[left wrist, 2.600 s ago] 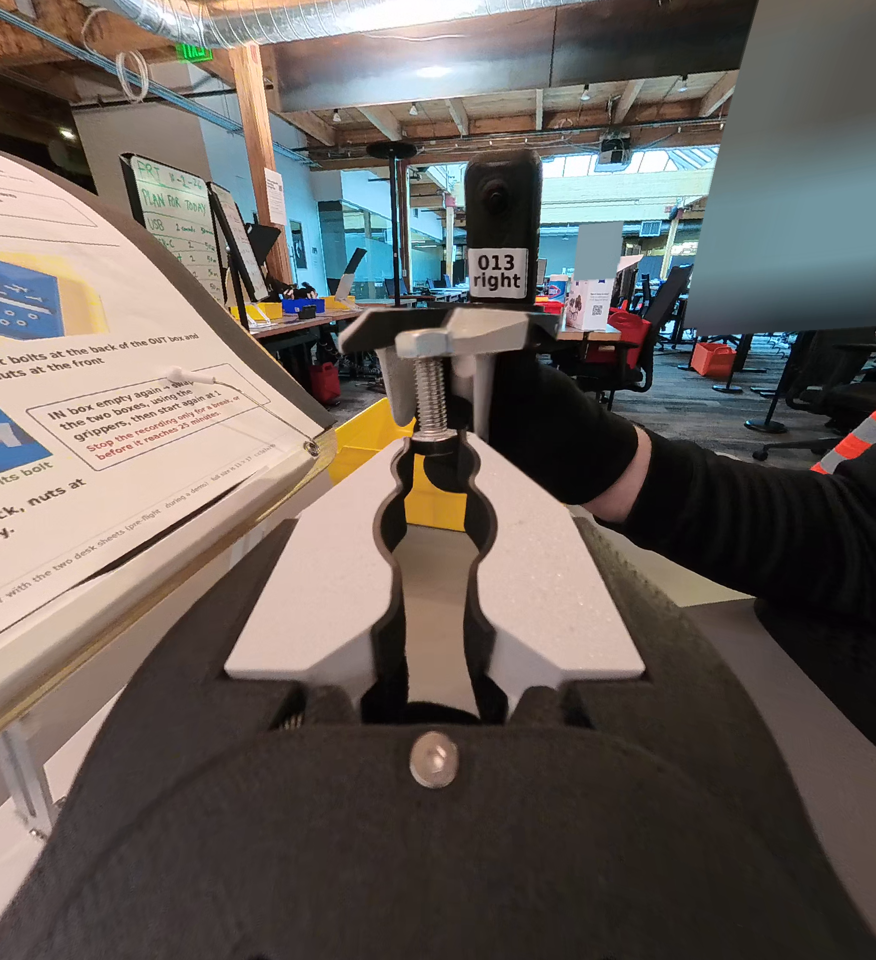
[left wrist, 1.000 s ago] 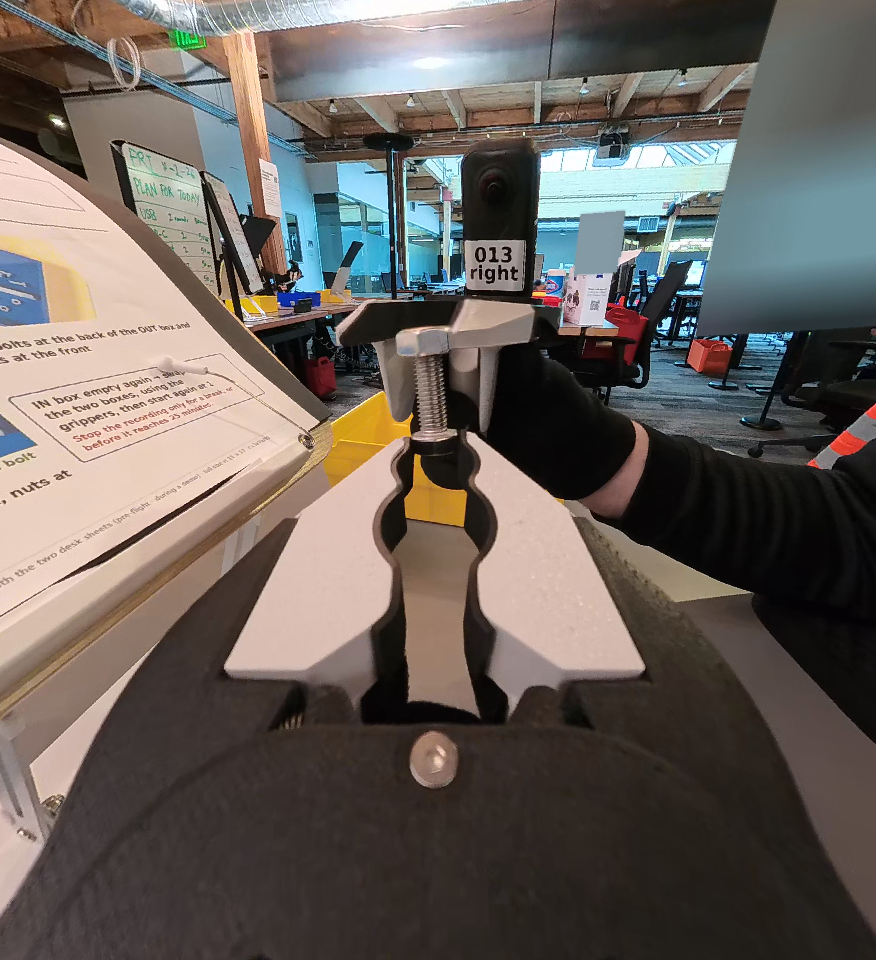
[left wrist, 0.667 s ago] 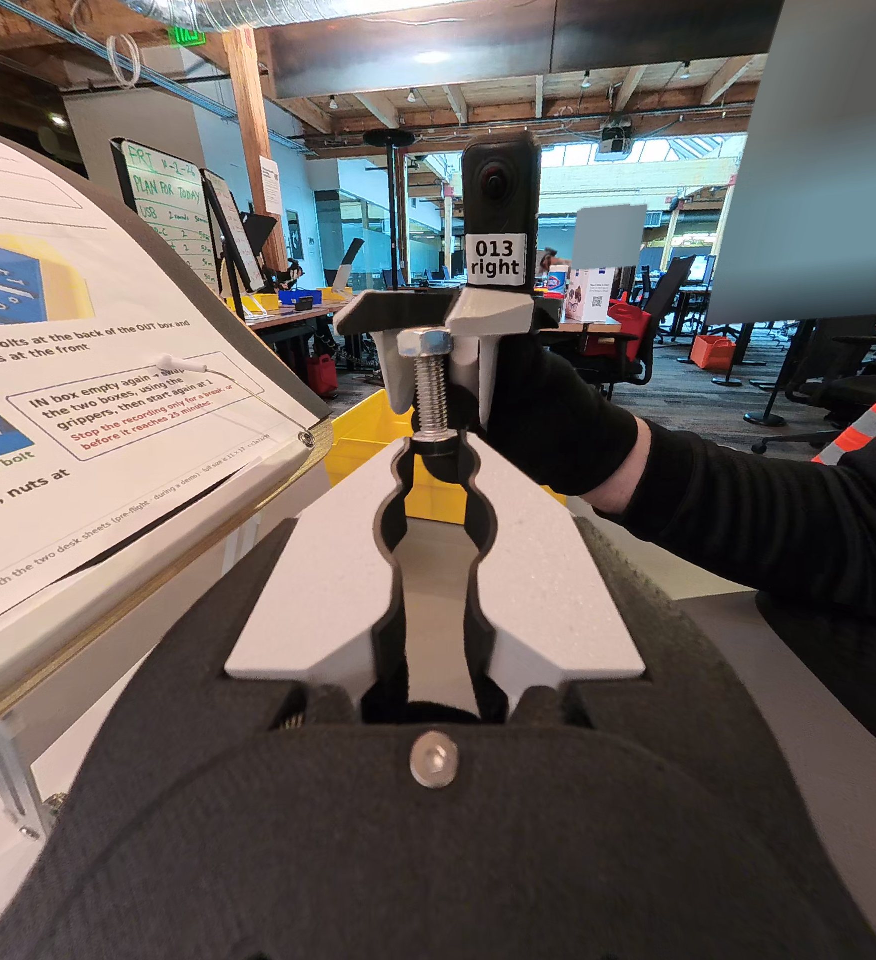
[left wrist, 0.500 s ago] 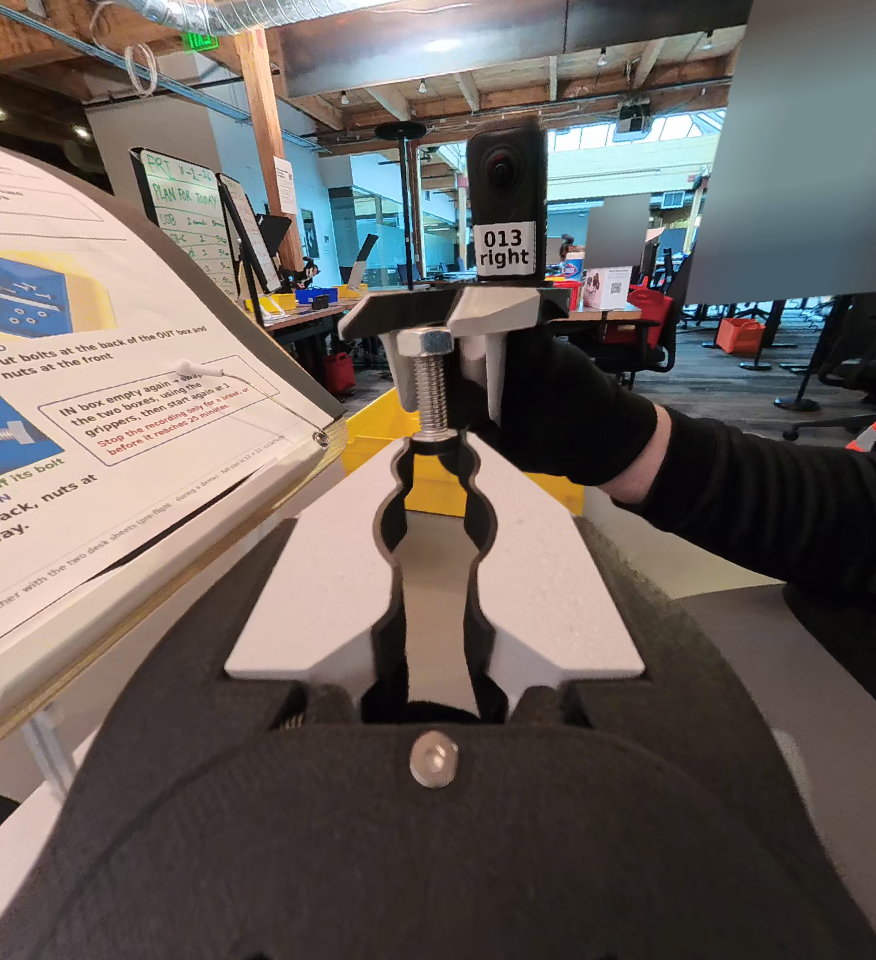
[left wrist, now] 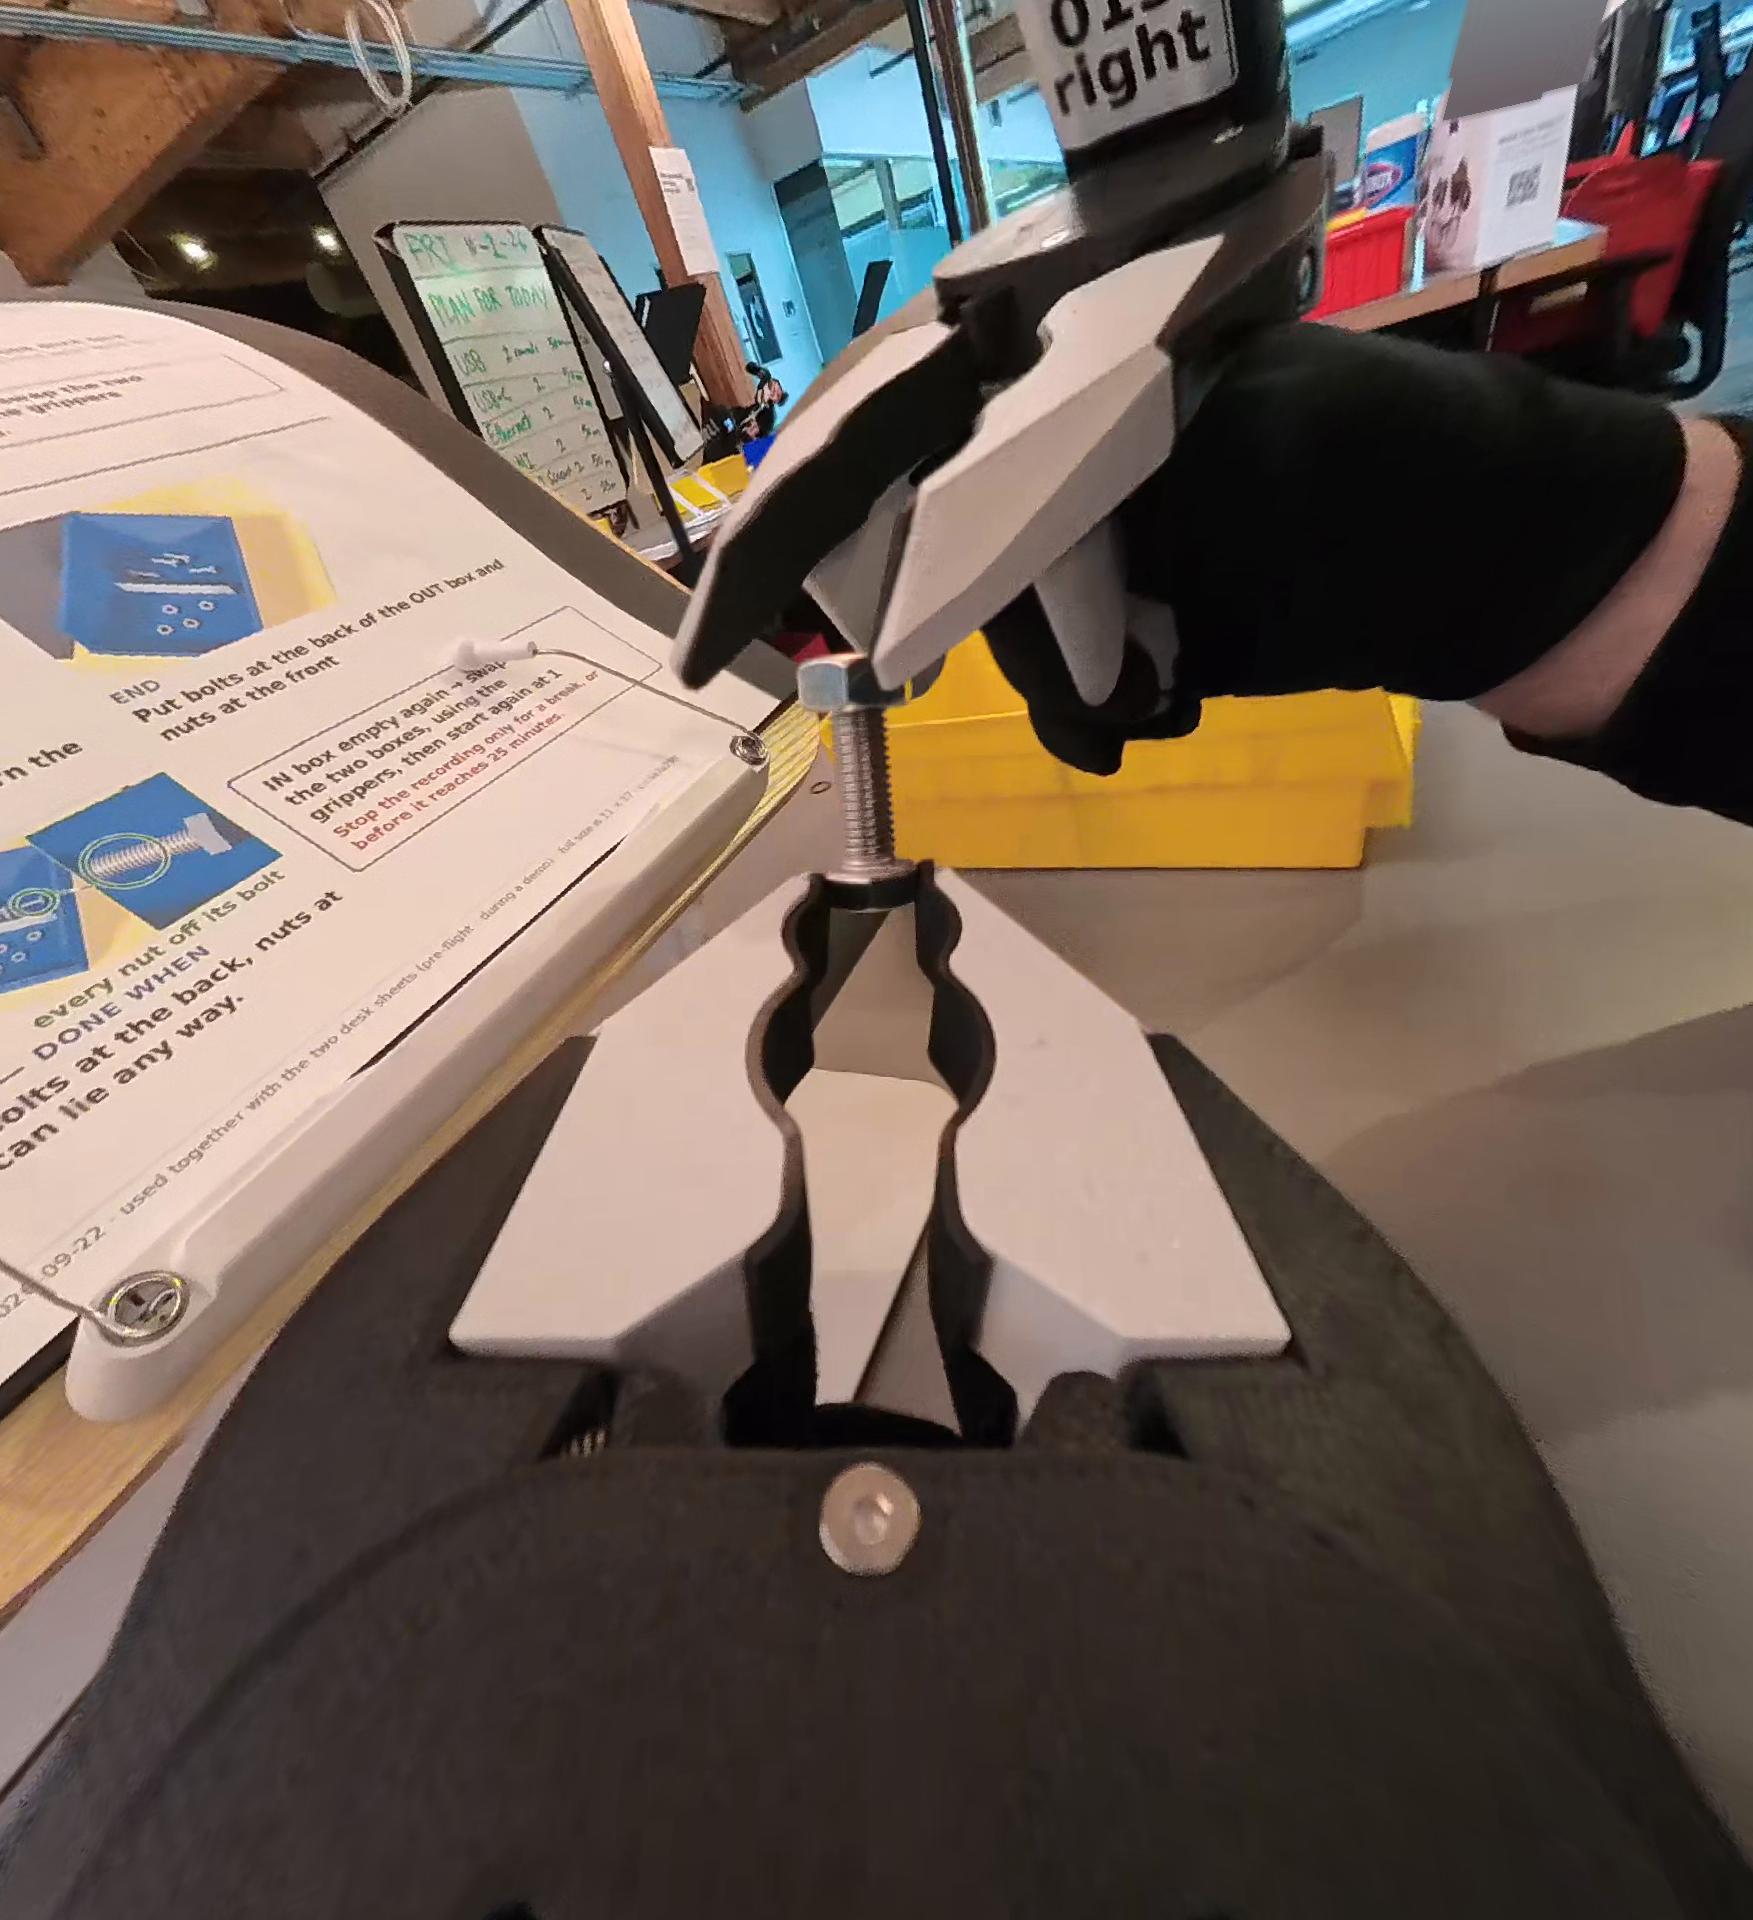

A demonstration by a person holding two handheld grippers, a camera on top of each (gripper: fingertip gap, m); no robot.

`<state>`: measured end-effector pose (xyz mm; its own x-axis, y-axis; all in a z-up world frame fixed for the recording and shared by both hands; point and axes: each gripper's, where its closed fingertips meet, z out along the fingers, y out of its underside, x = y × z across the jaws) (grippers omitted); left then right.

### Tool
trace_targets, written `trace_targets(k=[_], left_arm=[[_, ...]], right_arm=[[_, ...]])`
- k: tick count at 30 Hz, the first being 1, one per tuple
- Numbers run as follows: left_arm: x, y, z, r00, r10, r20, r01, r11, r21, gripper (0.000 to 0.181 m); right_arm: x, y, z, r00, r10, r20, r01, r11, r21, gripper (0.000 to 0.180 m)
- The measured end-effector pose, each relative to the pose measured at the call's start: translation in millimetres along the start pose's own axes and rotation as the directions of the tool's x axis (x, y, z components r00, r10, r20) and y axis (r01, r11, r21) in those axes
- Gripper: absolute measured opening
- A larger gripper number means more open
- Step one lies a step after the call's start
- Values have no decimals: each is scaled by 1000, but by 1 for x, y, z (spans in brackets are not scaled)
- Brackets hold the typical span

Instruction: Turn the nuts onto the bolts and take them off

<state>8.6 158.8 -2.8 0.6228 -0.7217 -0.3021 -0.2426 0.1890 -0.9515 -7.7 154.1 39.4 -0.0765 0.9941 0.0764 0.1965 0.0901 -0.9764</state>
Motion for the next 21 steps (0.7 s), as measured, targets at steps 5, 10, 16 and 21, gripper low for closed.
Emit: trace_targets(k=[5, 10, 16, 21], left_arm=[[0, 4, 2, 999, 32, 15, -31, 999, -21, 14], [1, 6, 3, 999, 46, 20, -45, 998, -35, 15], [2, 7, 3, 999, 46, 17, -46, 998, -38, 15], [1, 7, 3, 999, 44, 17, -43, 998, -41, 14]], right_arm=[[4, 7, -1, 1000, 0, -24, -2, 999, -52, 35], [3, 12, -3, 1000, 5, -18, -6, 996, -86, 34], [1, 15, -3, 1000, 4, -13, -6, 994, -112, 31], [1, 18, -2, 1000, 11, -7, -12, 992, -129, 29]])
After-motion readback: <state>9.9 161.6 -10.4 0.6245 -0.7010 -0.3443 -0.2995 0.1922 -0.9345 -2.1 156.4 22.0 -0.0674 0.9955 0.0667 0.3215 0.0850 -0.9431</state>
